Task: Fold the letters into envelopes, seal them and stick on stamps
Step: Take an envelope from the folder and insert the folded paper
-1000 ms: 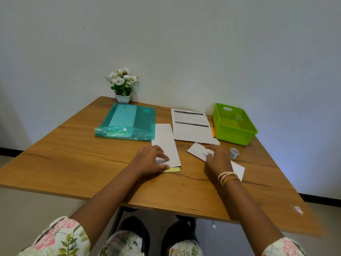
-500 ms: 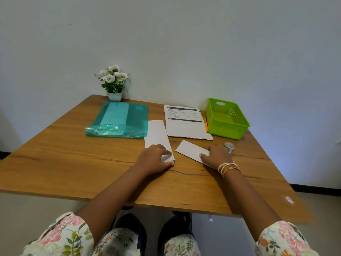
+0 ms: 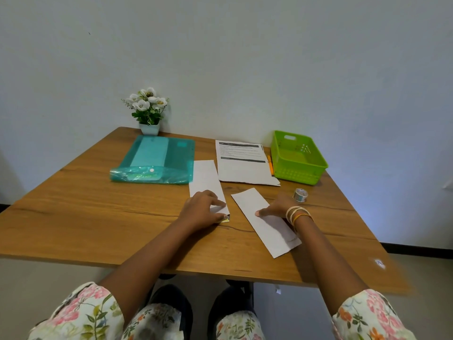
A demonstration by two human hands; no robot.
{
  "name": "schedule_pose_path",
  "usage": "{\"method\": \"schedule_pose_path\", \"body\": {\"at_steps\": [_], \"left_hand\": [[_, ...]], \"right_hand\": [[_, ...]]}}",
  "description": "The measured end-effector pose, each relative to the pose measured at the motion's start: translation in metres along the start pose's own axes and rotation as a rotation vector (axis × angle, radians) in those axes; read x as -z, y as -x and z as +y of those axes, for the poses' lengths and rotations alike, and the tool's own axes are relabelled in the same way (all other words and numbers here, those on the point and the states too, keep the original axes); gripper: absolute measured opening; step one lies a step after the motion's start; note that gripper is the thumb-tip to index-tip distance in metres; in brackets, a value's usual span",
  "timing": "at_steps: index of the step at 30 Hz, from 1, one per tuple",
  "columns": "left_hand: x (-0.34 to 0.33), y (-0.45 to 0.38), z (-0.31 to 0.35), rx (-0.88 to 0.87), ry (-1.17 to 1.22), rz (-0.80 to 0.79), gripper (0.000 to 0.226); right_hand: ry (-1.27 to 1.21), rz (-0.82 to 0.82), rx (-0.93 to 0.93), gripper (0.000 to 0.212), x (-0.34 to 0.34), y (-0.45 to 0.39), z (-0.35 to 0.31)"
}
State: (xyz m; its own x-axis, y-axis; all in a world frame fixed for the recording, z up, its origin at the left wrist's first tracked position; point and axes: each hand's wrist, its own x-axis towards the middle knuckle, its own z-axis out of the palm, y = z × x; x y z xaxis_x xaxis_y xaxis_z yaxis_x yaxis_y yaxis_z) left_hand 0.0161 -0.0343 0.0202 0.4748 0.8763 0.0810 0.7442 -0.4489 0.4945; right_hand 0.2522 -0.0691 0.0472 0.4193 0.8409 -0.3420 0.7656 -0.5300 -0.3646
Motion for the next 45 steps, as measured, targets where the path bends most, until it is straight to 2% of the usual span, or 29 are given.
{"method": "schedule_pose_path", "body": {"at_steps": [9, 14, 17, 20, 25, 30, 34, 37, 45], "left_hand": [[0.003, 0.005, 0.007, -0.049, -0.048, 0.046, 0.032], [0.002, 0.008, 0.006, -0.055, -0.043, 0.042, 0.043], [0.004, 0.007, 0.003, -0.022, 0.008, 0.062, 0.047], [0.004, 0.004, 0.0, 0.028, 0.073, 0.112, 0.035], [-0.003, 0.001, 0.004, 0.094, 0.156, 0.216, 0.015], [-0.011, 0.0, 0.008, 0.093, 0.193, 0.28, 0.02], [-0.015, 0.001, 0.008, 0.102, 0.208, 0.295, 0.025], [-0.017, 0.001, 0.008, 0.101, 0.22, 0.308, 0.026], [-0.021, 0.003, 0.007, 0.061, 0.268, 0.28, 0.025]], "right_hand": [[-0.145, 0.041, 0.016, 0.052, -0.003, 0.021, 0.001], [-0.357, 0.106, 0.13, 0.029, -0.004, 0.038, 0.005], [-0.485, 0.041, 0.135, 0.027, -0.001, 0.059, 0.0], [-0.546, -0.034, 0.122, 0.02, 0.001, 0.08, -0.006], [-0.468, -0.106, 0.053, 0.039, 0.0, 0.095, -0.009], [-0.451, -0.122, 0.018, 0.046, -0.003, 0.105, -0.014], [-0.527, -0.076, 0.037, 0.04, 0.001, 0.109, -0.011], [-0.502, -0.05, 0.045, 0.047, 0.002, 0.111, -0.012], [-0.47, -0.12, 0.003, 0.048, -0.01, 0.113, -0.023]]}}
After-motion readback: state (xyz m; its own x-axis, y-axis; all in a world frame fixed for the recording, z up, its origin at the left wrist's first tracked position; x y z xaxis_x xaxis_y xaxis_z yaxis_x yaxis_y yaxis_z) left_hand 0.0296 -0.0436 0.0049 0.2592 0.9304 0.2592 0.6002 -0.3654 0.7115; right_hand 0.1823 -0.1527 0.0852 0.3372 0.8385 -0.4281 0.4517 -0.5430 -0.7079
